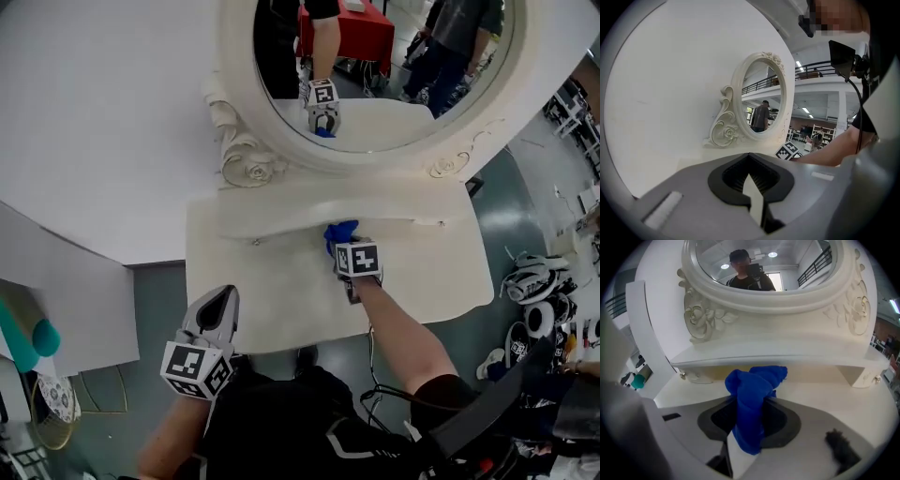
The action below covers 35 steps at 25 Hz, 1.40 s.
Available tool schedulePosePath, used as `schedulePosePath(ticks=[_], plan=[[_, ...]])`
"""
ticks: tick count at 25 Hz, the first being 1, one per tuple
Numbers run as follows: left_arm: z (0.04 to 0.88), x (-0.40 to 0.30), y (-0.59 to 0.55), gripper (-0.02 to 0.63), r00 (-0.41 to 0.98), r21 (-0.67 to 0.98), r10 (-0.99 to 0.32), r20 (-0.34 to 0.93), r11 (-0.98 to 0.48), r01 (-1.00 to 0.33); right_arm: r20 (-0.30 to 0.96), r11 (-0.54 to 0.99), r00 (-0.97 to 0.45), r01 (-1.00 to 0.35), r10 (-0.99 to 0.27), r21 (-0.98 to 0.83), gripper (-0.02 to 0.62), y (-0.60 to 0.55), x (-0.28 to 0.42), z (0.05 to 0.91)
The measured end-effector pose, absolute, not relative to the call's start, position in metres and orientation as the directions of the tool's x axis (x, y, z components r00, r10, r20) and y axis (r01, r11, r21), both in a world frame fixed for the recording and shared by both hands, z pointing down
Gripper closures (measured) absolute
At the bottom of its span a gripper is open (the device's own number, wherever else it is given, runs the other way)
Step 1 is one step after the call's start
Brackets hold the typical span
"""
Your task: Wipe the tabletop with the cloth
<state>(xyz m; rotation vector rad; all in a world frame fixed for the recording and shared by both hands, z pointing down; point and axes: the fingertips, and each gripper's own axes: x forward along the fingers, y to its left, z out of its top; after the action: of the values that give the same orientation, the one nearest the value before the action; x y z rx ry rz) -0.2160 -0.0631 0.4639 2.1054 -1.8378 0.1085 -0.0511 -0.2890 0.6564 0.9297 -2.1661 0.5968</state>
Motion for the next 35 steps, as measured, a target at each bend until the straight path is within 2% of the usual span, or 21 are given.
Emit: schedulePosePath(ticks=[4,9,23,35], plan=[[0.465,-0.221,-0.054,0.598,0.124,0.2,-0.946,0.3,-0.064,-0.978,0.75,0.63,-0.505,-0.761,-0.428,-0.153,0.459,-0.301,-0.058,0.667],[0.468,-0.22,-0.049,0.597,0.126,0.208,-0.942,0.31,-0.062,-0.976,0.801,0.675,-0.446,-0.735,-0.4,-0.072,0.459,-0.289,-0.05,0.671],[0.46,-0.188,-0.067,0.597,0.325,0.24,-0.909,0.259,-0.265,-0.934,0.824,0.583,-0.414,-0.802,-0.388,-0.128,0.459,-0.157,0.042,0.67],[0.457,-0.164,-0.07,0.597,0.426,0.255,-0.875,0.23,-0.369,-0.894,0.835,0.565,-0.398,-0.815,-0.38,-0.132,0.459,-0.102,0.075,0.672]])
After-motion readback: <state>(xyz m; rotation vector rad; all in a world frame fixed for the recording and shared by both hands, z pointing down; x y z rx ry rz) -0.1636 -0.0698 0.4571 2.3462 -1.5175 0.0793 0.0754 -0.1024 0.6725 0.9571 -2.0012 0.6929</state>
